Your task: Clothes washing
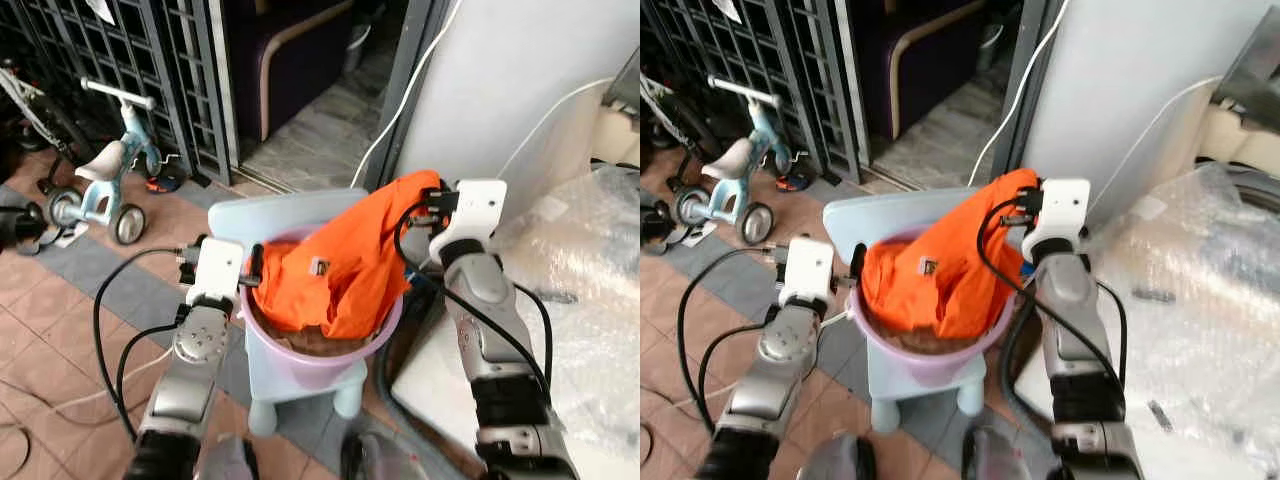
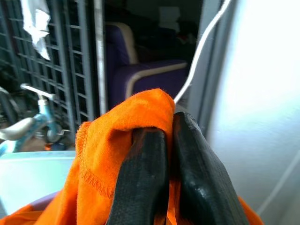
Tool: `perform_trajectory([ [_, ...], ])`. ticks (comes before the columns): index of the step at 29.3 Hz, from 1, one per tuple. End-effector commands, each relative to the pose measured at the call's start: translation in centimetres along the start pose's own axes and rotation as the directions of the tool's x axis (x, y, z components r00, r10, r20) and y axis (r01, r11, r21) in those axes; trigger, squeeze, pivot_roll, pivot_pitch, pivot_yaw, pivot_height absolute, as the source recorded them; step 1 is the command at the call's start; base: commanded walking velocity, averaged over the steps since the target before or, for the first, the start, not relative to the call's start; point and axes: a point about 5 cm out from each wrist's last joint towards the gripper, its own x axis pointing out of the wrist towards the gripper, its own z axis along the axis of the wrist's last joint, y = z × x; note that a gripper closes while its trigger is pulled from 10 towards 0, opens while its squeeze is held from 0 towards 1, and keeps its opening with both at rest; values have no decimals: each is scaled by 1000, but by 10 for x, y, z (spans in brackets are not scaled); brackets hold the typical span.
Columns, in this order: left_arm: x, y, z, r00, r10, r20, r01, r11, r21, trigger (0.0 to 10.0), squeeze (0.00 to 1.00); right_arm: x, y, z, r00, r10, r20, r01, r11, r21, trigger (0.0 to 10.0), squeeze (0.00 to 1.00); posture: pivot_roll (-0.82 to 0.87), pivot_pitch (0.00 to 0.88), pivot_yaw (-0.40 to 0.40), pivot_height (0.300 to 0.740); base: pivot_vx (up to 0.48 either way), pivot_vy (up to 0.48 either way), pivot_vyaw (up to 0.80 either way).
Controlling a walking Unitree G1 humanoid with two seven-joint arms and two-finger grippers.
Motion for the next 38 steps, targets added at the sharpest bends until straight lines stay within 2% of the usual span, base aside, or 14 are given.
perform_trajectory([
  [1, -2, -2, -5, 1000, -13, -23, 13, 1000, 1, 10000, 0, 0, 2, 3, 1000, 8, 13, -8, 1000, -3, 10000, 0, -11, 0, -19, 740, 0, 0, 0],
  [6, -3, -2, -5, 1000, -14, -17, 14, 1000, 9, 10000, 0, 1, 2, 5, 1000, 6, 25, -5, 1000, -19, 10000, 0, -11, 0, -19, 740, 0, 0, 0],
  [10, -3, -1, -3, 1000, -31, -4, 31, 1000, 4, 10000, 0, 9, -5, 15, 999, -21, 47, 22, 999, -32, 10000, 0, -16, 0, -14, 740, 0, 0, -556],
  [13, 1, -1, 6, 997, -66, 30, 66, 998, -5, 10000, 0, 19, -18, 28, 995, -57, 85, 63, 996, -65, 10000, 0, -11, 0, -13, 740, 0, 0, -800],
  [18, 4, -4, 18, 996, -70, 62, 71, 997, -21, 10000, 0, 24, -35, 40, 982, -145, 125, 159, 982, -106, 10000, 0, -15, 0, -9, 740, 0, 0, -790],
  [19, 3, -7, 19, 994, -84, 70, 86, 996, -25, 10000, 0, 25, -42, 43, 973, -187, 134, 201, 974, -105, 10000, 0, -16, 0, -10, 740, 0, 0, -788],
  [21, 0, -12, 15, 993, -102, 61, 104, 994, -29, 10000, 0, 25, -51, 43, 964, -232, 133, 247, 963, -111, 10000, 0, -20, 0, -9, 740, 0, 0, -788],
  [24, -2, -15, 12, 992, -112, 52, 114, 993, -36, 10000, 0, 25, -55, 43, 961, -242, 132, 258, 959, -122, 10000, 0, -24, 0, -10, 740, 80, -82, -785],
  [30, -3, -16, 11, 993, -111, 42, 114, 992, -50, 10000, 0, 26, -58, 43, 959, -250, 136, 267, 956, -125, 10000, 0, -24, 0, -12, 740, 245, -247, -788],
  [38, -3, -15, 9, 993, -113, 38, 115, 992, -44, 10000, 0, 25, -55, 43, 961, -236, 144, 255, 957, -136, 10000, 0, -25, 0, -11, 740, 247, -301, -788],
])
